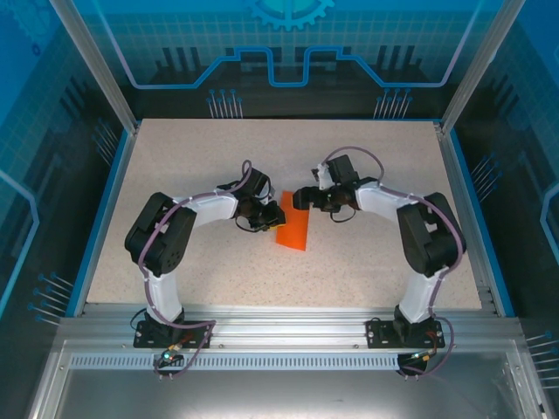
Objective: Fold a paper plane with a square sheet of paper (fold left side to right side)
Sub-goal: Third fold the triangle at the center of the table.
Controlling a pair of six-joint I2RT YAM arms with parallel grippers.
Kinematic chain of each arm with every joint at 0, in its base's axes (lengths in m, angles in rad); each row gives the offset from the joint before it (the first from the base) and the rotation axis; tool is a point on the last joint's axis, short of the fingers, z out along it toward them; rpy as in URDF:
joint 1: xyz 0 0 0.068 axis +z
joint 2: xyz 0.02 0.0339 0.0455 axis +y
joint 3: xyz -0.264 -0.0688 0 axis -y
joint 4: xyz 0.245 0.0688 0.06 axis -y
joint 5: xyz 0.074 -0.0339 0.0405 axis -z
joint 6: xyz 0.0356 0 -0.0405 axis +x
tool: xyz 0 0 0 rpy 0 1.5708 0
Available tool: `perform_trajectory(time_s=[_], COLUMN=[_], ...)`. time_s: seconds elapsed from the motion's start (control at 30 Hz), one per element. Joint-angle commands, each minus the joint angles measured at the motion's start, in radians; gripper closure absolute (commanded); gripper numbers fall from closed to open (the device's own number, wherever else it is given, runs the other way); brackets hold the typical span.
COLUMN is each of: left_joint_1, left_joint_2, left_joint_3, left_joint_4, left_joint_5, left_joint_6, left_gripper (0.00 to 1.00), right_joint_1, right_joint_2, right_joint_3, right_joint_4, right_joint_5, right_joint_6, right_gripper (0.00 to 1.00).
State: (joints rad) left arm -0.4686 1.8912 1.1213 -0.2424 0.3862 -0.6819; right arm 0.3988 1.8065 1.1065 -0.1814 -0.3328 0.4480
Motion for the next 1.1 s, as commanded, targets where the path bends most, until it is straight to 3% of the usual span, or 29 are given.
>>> perform_trajectory(time_s=[0.0, 0.27, 0.47, 0.73, 0.93, 1.07], left_joint_1=[-0.006, -0.008, -0.014, -0.023, -0.025, -0.025], left_joint_2=[-0.049, -0.073, -0.075, -0.064, -0.065, -0.064], left_joint_3=[-0.002, 0.013, 0.020, 0.034, 0.041, 0.043], left_joint_4=[-0.028, -0.070, -0.079, -0.093, -0.101, -0.106], left_joint_5=[-0.010, -0.012, -0.009, -0.008, -0.006, -0.006], left_joint_6=[-0.005, -0.019, -0.030, -0.031, -0.030, -0.030], left_gripper=[0.83, 0.88, 0.89, 0.90, 0.91, 0.92], right_joint_1=[0.016, 0.223, 0.465, 0.572, 0.574, 0.574], right_joint_2=[-0.120, -0.391, -0.392, -0.221, -0.181, -0.175], right_joint_3=[-0.085, -0.401, -0.420, -0.317, -0.292, -0.279], right_joint_4=[0.013, 0.144, 0.163, 0.185, 0.237, 0.255], right_joint_5=[0.054, 0.260, 0.450, 0.576, 0.629, 0.646], right_joint_6=[-0.099, -0.301, -0.453, -0.537, -0.531, -0.531], right_gripper=[0.11, 0.11, 0.11, 0.15, 0.25, 0.37])
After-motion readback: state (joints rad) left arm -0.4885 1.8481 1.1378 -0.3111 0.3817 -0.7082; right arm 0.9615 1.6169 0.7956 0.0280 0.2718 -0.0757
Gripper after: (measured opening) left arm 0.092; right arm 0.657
